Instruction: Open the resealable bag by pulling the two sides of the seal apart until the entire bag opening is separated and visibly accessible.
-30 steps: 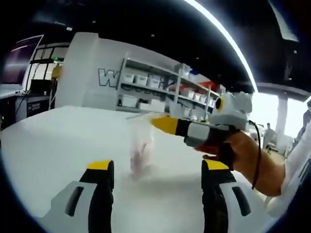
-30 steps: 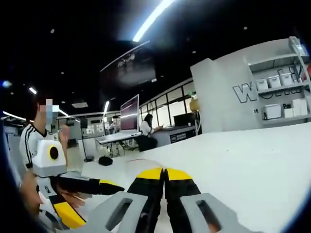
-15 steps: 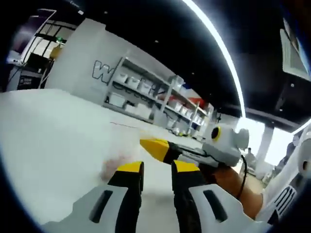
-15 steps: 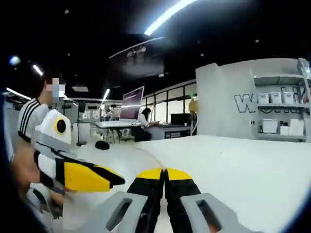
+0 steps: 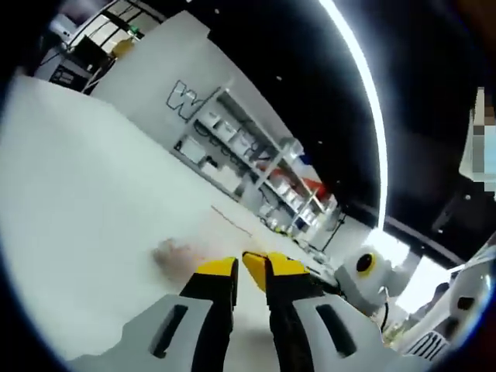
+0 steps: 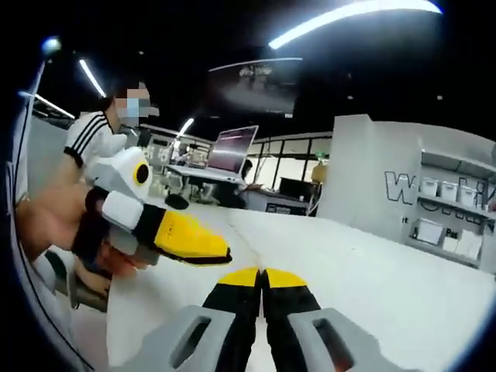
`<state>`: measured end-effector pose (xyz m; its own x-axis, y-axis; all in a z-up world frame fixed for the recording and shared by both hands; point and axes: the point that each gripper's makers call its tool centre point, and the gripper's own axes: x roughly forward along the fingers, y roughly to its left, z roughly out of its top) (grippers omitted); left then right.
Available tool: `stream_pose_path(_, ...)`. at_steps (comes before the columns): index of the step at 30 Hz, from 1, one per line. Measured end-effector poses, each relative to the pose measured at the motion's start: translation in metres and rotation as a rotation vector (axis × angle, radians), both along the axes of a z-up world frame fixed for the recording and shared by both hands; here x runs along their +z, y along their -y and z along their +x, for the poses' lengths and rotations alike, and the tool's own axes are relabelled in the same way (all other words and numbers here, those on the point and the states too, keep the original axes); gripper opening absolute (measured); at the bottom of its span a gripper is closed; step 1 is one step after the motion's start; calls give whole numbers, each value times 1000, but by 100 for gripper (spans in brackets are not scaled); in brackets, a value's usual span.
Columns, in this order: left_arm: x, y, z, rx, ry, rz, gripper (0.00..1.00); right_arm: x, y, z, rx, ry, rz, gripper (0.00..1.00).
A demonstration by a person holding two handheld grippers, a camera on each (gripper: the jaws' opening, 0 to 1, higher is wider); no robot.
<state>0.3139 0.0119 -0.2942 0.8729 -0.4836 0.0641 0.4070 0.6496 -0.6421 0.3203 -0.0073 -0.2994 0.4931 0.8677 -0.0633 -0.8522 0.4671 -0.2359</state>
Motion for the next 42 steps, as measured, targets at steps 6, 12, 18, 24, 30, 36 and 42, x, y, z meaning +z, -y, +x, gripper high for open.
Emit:
stream_pose_path(6,-1,-3,-1,4,-15,-47,15,-5,1,-7,20,13,-34,0)
stream_pose_path(12,-6,-5,-2,16,-35,-64,13,-8,2,-7,24,-6,-27,0)
stream_pose_path(18,-9,-4,-2,14,-54,-75,9,-9,2,-5,28,-19,-17,0)
stream_pose_path(24,-13,2,-3,-7,-93,-147,11,-12,4,-5,29,-15,-27,0)
stream_pose_path(30,-15,6,-5,-12,-108,-169,8,-15,6,-3,32,-18,-40,0)
stream_pose_path(36,-16,8,-8,-25,-120,-176,2,-17,7,-6,45,-20,-63,0)
stream_pose_path(42,-17,6,-10,-19,-121,-159,2,-24,15,-15,88,-32,-153,2)
